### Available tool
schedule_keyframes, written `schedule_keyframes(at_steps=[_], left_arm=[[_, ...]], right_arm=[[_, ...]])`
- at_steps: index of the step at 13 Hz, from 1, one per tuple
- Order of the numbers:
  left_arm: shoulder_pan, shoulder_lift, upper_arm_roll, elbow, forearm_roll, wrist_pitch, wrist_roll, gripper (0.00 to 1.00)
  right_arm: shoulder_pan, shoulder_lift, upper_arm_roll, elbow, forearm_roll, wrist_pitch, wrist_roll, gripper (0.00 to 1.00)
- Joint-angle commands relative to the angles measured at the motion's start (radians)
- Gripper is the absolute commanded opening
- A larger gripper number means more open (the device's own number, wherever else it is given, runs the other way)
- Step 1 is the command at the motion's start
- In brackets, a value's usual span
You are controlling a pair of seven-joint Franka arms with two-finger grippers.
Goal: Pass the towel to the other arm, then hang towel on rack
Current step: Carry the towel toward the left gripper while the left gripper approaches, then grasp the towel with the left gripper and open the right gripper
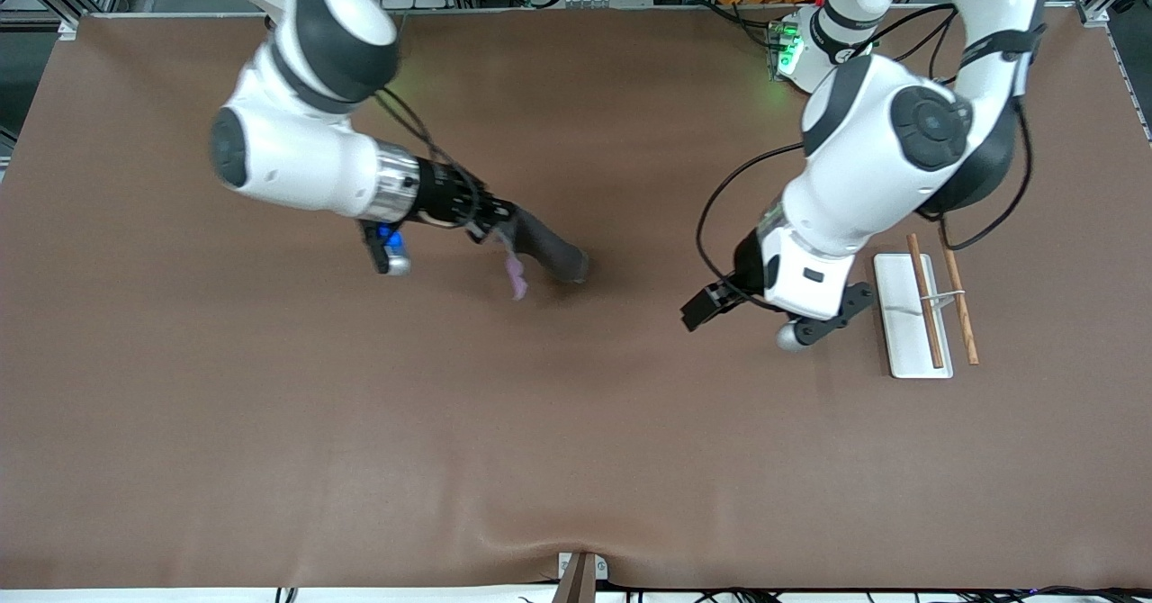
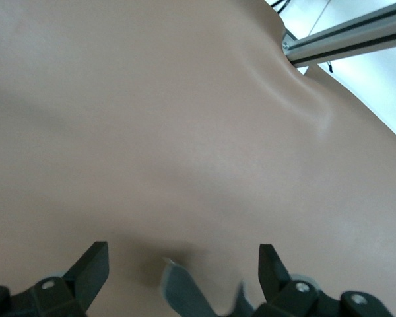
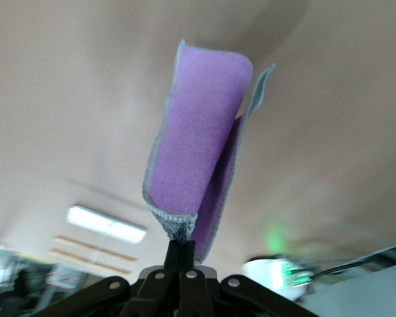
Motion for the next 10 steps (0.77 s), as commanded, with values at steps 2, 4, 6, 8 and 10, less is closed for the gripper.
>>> schedule_keyframes(at_steps=[2, 4, 6, 8, 10], left_arm=[[-0.064, 0.026, 0.008, 0.032, -0.060, 0.010, -0.161, 1.00], [-0.076, 0.017, 0.009, 0.020, -0.050, -0.027, -0.304, 1.00], [-0.076, 0.009, 0.011, 0.023, -0.042, -0.132, -0.343, 1.00], [-0.081, -0.003, 0.008, 0.023, -0.042, -0.180, -0.433, 1.00], [-0.098, -0.005, 0.008, 0.026, -0.042, -0.194, -0.499, 1.00]], right_arm=[[0.080, 0.023, -0.015, 0.005, 0.216, 0.222, 0.047, 0.00], [0.125, 0.040, -0.015, 0.014, 0.325, 0.363, 0.046, 0.00], [0.165, 0.069, -0.015, 0.044, 0.386, 0.445, 0.047, 0.00], [0.180, 0.074, -0.015, 0.058, 0.436, 0.477, 0.059, 0.00], [0.192, 0.081, -0.015, 0.081, 0.464, 0.490, 0.067, 0.00]])
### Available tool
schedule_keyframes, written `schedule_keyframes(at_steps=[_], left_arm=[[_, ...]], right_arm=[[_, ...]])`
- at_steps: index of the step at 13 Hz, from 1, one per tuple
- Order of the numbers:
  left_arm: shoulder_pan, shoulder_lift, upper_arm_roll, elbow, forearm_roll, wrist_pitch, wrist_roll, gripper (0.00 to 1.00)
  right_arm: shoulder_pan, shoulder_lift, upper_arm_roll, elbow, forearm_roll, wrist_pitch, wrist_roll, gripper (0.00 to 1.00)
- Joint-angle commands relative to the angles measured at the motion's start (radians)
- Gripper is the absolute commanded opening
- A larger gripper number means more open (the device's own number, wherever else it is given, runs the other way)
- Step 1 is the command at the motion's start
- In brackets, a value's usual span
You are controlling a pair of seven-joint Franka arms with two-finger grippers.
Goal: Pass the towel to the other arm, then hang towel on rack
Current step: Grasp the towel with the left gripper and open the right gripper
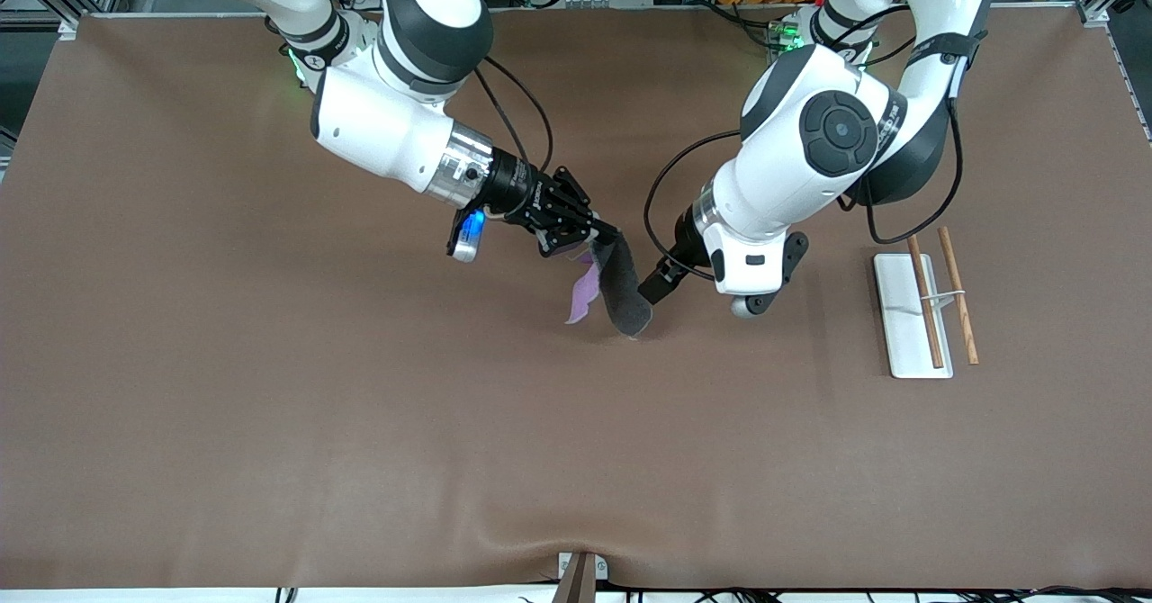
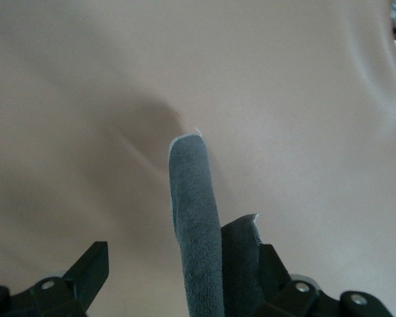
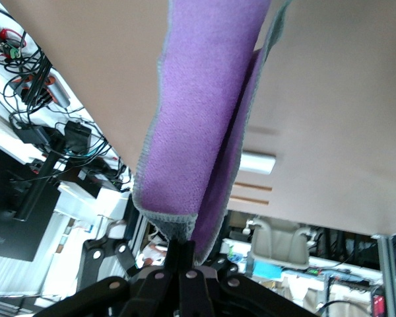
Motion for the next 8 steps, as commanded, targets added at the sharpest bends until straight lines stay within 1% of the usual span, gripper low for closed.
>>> schedule_keyframes(at_steps=[1, 3, 7, 8], left_arm=[[-0.022, -0.018, 0.007, 0.008, -0.001, -0.032, -0.082, 1.00], [-0.022, -0.021, 0.005, 0.012, -0.003, -0.032, -0.122, 0.99], [-0.022, -0.056, 0.002, 0.014, -0.016, -0.032, -0.163, 0.82], [-0.021, -0.056, -0.015, 0.014, -0.016, -0.033, -0.188, 0.76]], right_arm=[[0.036, 0.029, -0.014, 0.062, 0.050, 0.031, 0.039, 0.00], [0.048, 0.043, -0.015, 0.086, 0.048, 0.050, 0.075, 0.00], [0.046, 0.043, -0.015, 0.087, 0.048, 0.048, 0.076, 0.00], [0.046, 0.043, -0.017, 0.087, 0.043, 0.048, 0.075, 0.00]])
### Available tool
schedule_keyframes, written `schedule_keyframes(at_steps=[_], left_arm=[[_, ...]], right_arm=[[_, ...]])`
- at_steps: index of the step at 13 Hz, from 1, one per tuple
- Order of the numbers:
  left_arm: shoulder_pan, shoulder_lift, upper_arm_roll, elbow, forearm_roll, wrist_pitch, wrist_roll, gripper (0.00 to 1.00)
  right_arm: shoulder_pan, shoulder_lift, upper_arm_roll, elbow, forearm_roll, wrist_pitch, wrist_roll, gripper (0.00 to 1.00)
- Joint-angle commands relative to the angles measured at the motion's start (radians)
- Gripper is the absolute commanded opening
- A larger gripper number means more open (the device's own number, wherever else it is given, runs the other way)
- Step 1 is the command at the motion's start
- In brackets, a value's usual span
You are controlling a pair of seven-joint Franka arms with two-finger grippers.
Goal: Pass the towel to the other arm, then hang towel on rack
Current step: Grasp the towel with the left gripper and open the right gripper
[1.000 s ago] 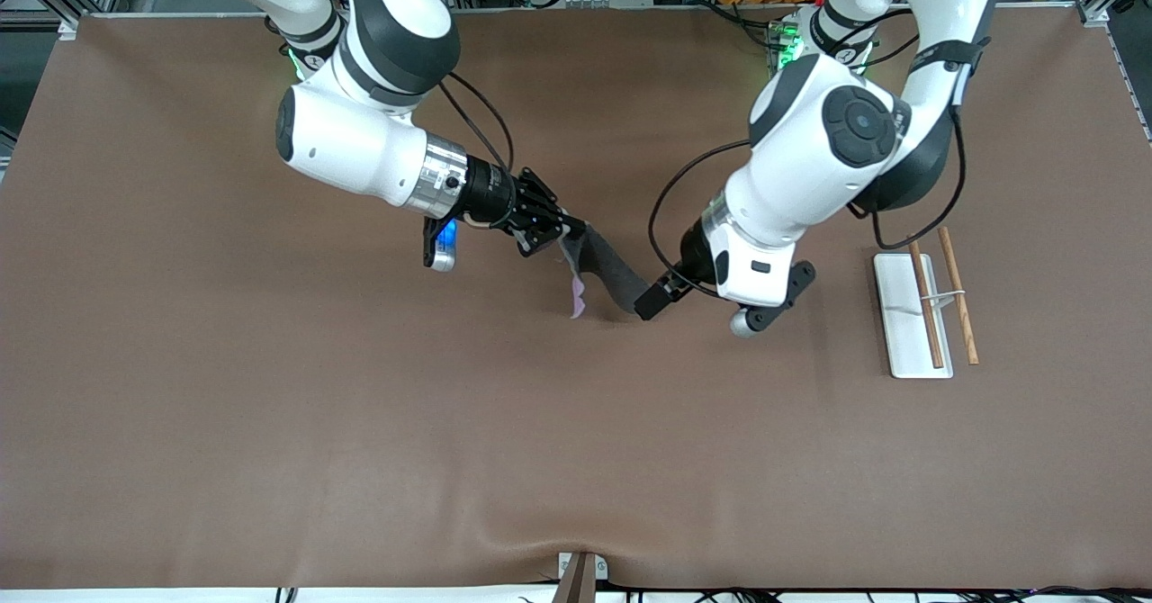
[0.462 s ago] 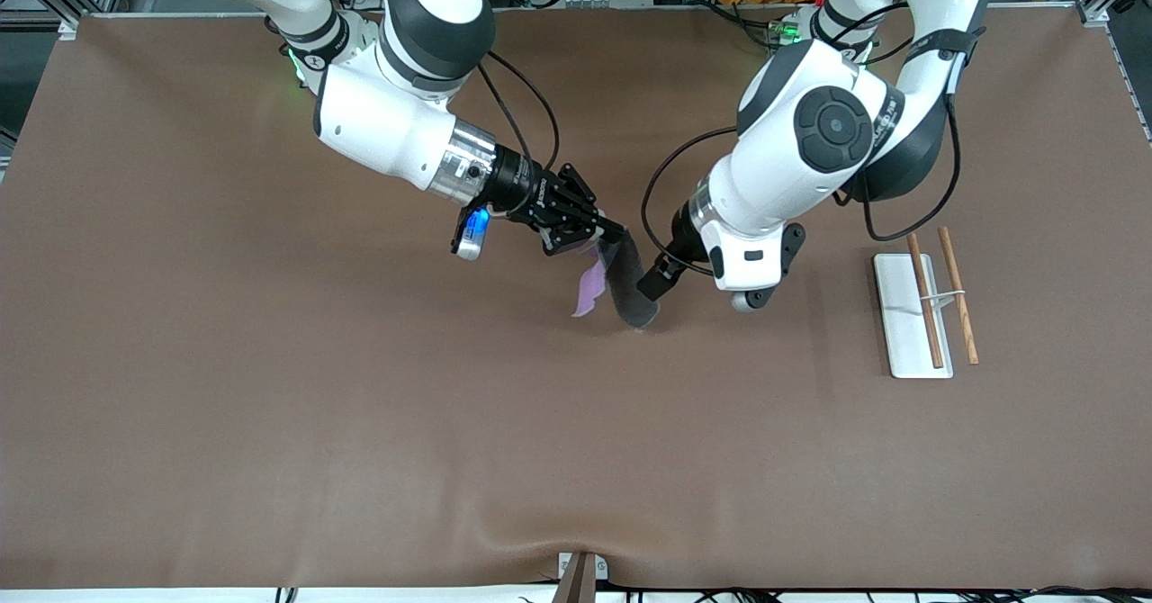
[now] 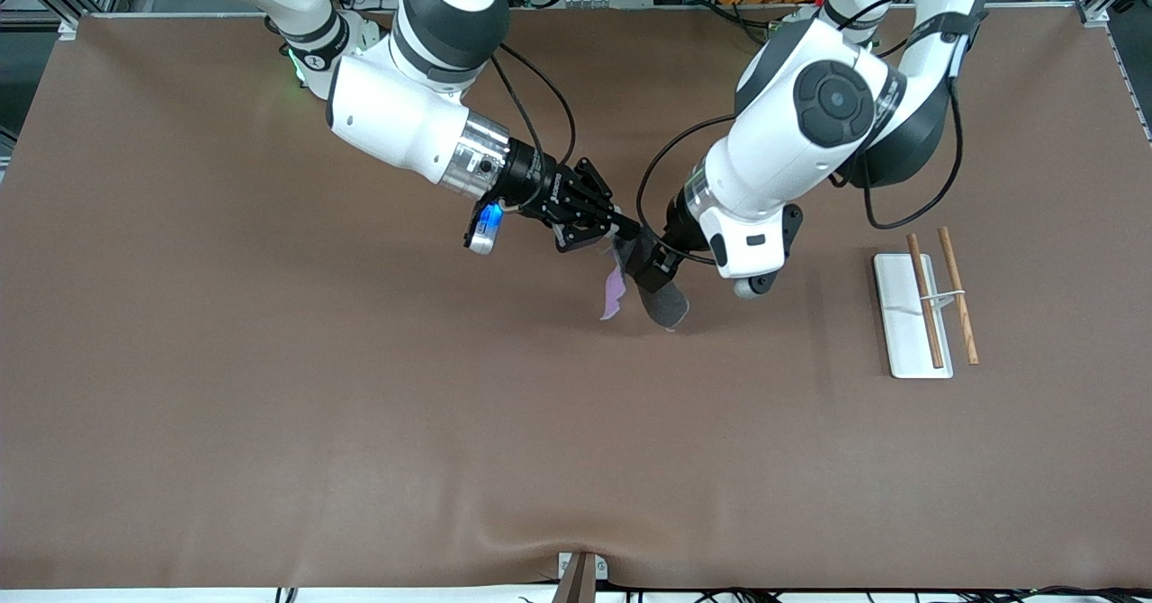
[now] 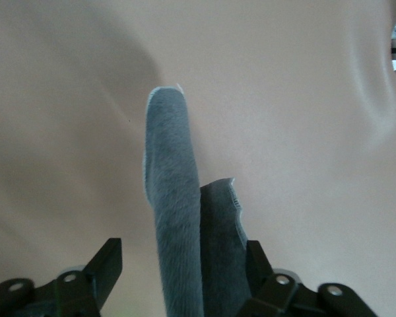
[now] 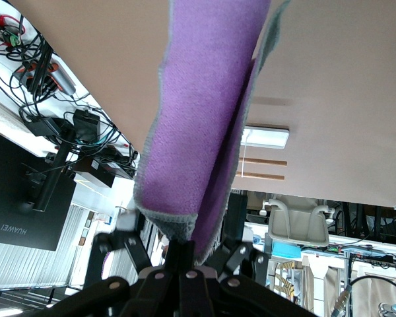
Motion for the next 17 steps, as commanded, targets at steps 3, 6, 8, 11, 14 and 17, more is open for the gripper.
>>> schedule_keyframes(at_steps=[3, 6, 8, 11, 14, 17], left_arm=[[-0.001, -0.024, -0.045, -0.003, -0.015, -0.020, -0.087, 0.61], [-0.001, -0.026, -0.049, -0.003, -0.015, -0.020, -0.089, 0.42], [0.000, -0.026, -0.051, -0.003, -0.016, -0.020, -0.089, 0.18], [0.000, -0.026, -0.051, -0.003, -0.011, -0.026, -0.087, 0.00], [0.014, -0.046, -0.045, -0.003, -0.007, -0.040, -0.065, 0.00], [0.037, -0.054, -0.039, -0.002, -0.011, -0.065, -0.005, 0.00]], right_arm=[[0.014, 0.017, -0.014, 0.029, 0.014, 0.009, 0.009, 0.00], [0.013, 0.017, -0.015, 0.026, 0.010, 0.007, 0.008, 0.00], [0.013, 0.017, -0.016, 0.021, 0.007, 0.003, 0.008, 0.00], [0.011, 0.017, -0.016, 0.020, -0.002, 0.001, 0.005, 0.00], [0.008, 0.017, -0.016, 0.020, -0.005, -0.002, 0.005, 0.00], [0.000, 0.017, -0.016, 0.000, -0.005, -0.008, 0.006, 0.29]])
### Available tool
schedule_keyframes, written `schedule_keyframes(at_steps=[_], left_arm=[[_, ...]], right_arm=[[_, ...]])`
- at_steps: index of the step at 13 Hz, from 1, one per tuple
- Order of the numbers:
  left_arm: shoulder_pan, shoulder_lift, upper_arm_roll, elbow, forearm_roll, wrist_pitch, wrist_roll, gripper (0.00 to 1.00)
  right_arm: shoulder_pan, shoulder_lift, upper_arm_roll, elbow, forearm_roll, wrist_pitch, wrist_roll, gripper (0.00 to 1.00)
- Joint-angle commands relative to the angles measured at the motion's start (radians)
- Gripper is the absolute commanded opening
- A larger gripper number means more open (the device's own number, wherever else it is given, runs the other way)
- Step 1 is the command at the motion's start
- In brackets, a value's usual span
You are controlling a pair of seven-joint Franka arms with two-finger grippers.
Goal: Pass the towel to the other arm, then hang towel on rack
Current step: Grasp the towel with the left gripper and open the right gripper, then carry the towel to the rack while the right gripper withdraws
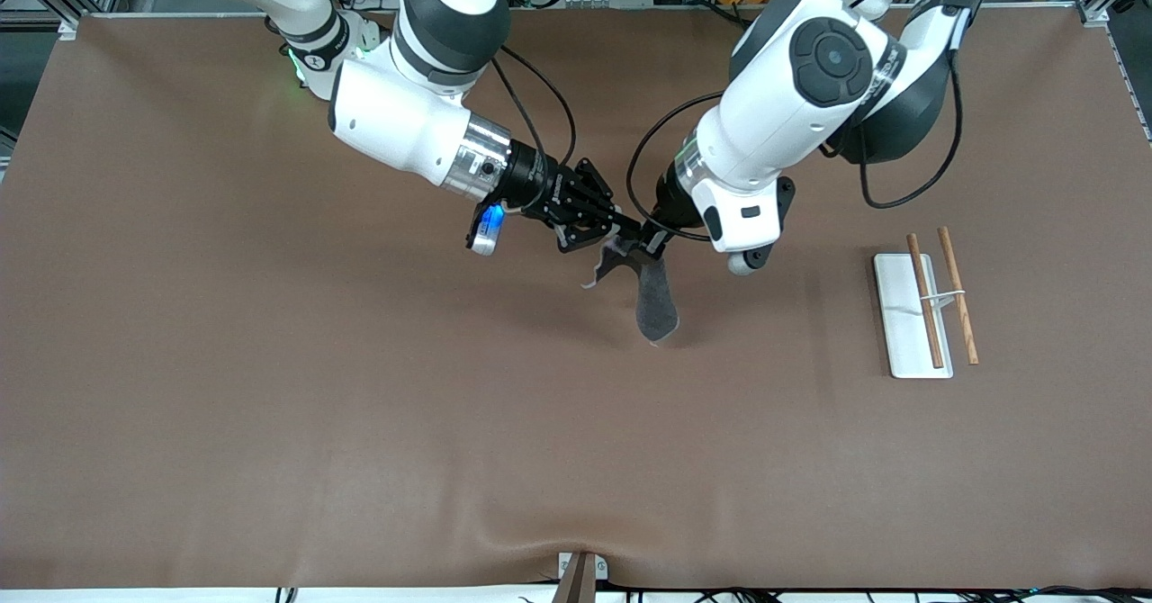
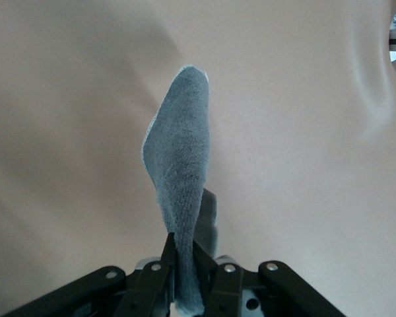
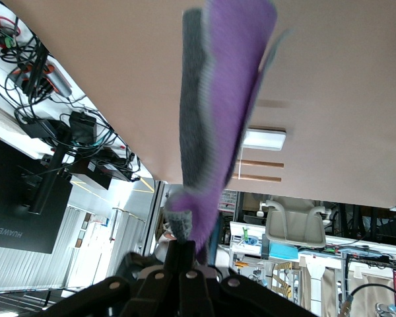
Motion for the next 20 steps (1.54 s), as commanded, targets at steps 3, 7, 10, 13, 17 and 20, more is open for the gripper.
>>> schedule_keyframes(at_steps=[3, 7, 10, 13, 17, 20], left_arm=[[0.044, -0.032, -0.001, -0.007, -0.012, -0.048, 0.076, 0.00], [0.136, -0.042, 0.002, -0.009, -0.010, -0.139, 0.330, 0.00], [0.222, -0.045, 0.004, -0.015, -0.006, -0.227, 0.615, 0.00], [0.294, -0.039, 0.007, -0.021, 0.000, -0.313, 0.932, 0.00], [0.389, -0.029, 0.005, -0.056, 0.034, -0.364, 1.122, 0.00], [0.475, -0.032, 0.000, -0.104, 0.068, -0.364, 1.315, 0.00]], right_arm=[[-0.006, 0.005, -0.015, -0.061, -0.012, -0.004, 0.005, 1.00], [-0.072, -0.010, -0.038, -0.102, -0.162, -0.123, 0.006, 1.00], [-0.176, -0.029, -0.039, -0.094, -0.440, -0.348, 0.005, 1.00], [-0.259, -0.046, -0.038, -0.007, -0.787, -0.658, -0.012, 1.00], [-0.401, -0.044, -0.035, 0.150, -0.883, -0.953, -0.303, 1.00], [-0.532, -0.046, -0.039, 0.236, -0.902, -1.165, -0.766, 1.00]])
